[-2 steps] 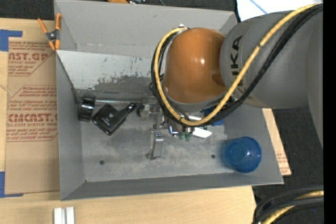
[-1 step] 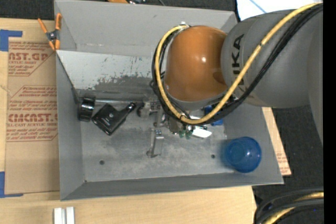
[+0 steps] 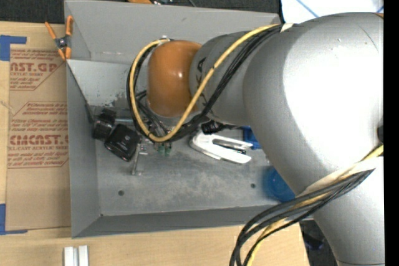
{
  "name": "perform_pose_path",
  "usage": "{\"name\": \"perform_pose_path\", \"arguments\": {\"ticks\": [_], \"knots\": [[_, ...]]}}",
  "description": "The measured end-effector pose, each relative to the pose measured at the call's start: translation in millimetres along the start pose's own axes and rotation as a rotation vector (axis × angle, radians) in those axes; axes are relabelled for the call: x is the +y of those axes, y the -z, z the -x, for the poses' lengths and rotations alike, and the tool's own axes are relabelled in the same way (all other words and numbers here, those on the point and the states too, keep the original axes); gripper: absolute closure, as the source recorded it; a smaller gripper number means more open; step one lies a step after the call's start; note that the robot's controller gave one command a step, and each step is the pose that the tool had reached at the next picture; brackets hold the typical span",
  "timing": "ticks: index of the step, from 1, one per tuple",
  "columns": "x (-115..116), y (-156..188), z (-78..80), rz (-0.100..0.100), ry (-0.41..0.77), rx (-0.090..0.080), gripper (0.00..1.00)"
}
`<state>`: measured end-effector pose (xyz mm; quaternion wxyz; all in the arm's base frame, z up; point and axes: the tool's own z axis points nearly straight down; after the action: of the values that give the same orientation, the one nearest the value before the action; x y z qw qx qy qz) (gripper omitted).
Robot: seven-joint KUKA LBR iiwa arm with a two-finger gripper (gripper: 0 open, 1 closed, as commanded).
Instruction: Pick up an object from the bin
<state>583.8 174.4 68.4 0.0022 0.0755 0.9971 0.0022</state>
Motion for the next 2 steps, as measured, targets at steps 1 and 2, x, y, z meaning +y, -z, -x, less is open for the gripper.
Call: {"name": "perform_pose_path", "arguments": {"ticks": [1, 2], "knots": [[9, 33, 10.2, 0.000, 0.387, -0.011, 0.00], [36, 31, -15.0, 0.000, -0.085, 0.000, 0.00]]}}
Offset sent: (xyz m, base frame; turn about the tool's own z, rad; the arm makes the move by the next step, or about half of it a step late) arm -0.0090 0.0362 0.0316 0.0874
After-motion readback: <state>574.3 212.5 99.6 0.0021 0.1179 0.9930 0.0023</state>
